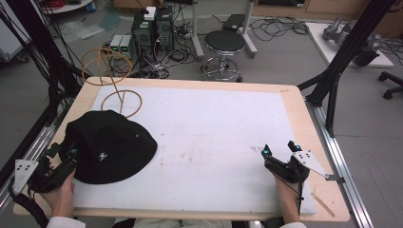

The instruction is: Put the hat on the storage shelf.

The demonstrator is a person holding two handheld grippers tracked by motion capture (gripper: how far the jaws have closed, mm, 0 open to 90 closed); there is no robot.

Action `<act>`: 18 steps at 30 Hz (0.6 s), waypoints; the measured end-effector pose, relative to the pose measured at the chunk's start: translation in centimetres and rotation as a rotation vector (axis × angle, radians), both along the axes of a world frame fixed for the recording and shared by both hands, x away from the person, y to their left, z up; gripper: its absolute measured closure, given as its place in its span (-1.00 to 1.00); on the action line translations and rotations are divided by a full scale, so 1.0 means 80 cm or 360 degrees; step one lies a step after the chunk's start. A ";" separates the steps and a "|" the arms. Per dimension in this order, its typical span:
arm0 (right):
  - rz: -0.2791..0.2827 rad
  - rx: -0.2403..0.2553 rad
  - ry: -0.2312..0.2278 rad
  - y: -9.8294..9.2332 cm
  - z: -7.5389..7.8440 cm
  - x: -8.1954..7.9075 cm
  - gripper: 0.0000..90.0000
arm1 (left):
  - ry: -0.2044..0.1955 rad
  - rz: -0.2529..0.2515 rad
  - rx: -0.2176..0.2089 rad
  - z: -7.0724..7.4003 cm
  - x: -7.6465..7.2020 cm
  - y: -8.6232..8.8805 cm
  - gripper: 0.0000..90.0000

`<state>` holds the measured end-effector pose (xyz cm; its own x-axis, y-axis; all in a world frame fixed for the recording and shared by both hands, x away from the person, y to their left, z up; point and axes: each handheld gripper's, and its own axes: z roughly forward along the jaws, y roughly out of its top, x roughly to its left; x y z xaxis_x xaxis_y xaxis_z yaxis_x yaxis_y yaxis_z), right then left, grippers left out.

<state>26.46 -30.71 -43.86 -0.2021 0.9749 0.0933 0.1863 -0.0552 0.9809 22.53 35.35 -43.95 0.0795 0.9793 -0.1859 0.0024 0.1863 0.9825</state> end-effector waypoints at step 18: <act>-0.0015 -0.0009 0.0011 -0.003 -0.001 -0.005 -0.84 | 0.0001 -0.0019 -0.0005 0.000 -0.002 -0.002 -0.30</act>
<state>26.06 -30.98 -43.93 -0.1921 0.9773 0.0890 0.1924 -0.0514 0.9800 22.40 35.18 -43.94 0.0913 0.9777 -0.1891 0.0053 0.1894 0.9819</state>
